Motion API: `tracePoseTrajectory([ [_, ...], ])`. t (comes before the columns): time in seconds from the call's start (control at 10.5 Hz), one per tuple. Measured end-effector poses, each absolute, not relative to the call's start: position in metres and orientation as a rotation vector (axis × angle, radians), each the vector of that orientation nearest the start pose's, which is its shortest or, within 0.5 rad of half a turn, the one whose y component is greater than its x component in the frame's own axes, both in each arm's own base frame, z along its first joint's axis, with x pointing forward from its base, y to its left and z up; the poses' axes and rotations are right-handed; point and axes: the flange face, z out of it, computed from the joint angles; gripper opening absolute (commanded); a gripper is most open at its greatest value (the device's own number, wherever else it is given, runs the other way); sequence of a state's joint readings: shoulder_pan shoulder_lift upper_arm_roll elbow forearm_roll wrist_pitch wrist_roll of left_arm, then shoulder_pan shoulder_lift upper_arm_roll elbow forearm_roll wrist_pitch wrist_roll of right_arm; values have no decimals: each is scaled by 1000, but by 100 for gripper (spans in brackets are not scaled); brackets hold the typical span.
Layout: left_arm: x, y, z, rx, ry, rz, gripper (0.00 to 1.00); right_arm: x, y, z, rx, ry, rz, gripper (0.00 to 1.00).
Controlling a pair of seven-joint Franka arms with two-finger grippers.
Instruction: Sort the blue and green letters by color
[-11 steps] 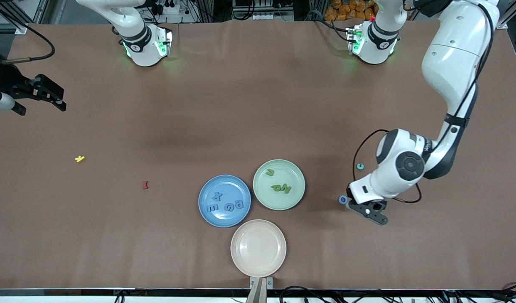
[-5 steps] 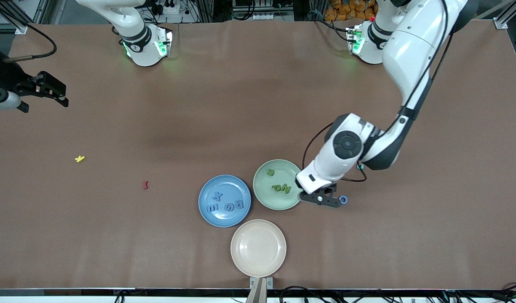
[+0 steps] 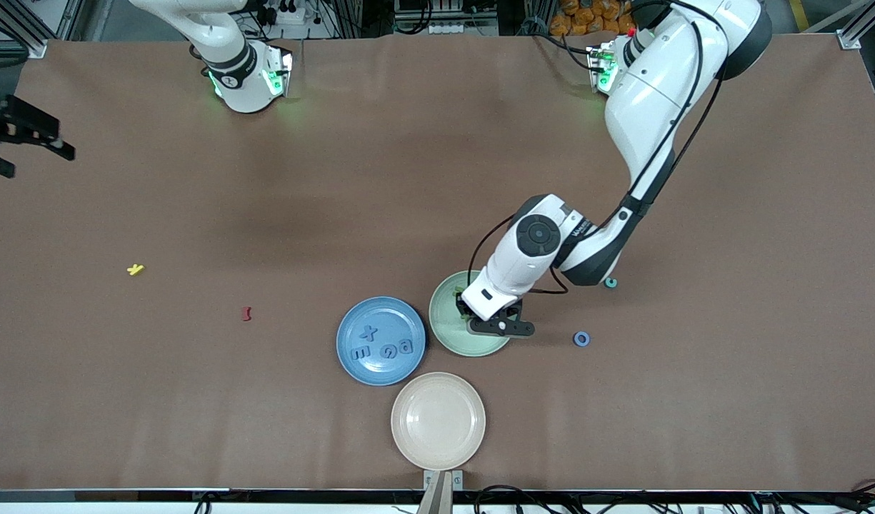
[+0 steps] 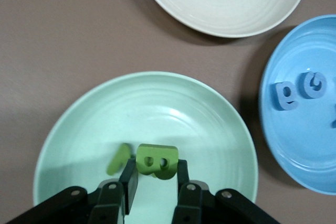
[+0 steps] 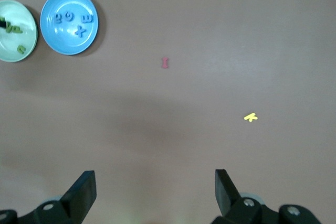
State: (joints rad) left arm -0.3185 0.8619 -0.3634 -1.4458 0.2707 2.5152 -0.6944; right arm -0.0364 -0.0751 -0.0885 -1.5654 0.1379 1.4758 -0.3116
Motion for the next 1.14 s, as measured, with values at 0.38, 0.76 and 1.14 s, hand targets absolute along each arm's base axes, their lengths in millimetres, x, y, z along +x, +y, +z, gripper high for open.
tracePoseTrajectory([
  [0.38, 597, -454, 232, -3373, -22, -277, 35, 510, -57, 660, -3057, -307, 25, 100],
  [0.76, 589, -465, 232, -3374, -29, -267, 100, 527, -49, 656, -3099, -311, -64, 100],
  [1.14, 606, -452, 256, -3369, -65, -346, 100, 524, -31, 646, -3088, -345, 28, 100],
])
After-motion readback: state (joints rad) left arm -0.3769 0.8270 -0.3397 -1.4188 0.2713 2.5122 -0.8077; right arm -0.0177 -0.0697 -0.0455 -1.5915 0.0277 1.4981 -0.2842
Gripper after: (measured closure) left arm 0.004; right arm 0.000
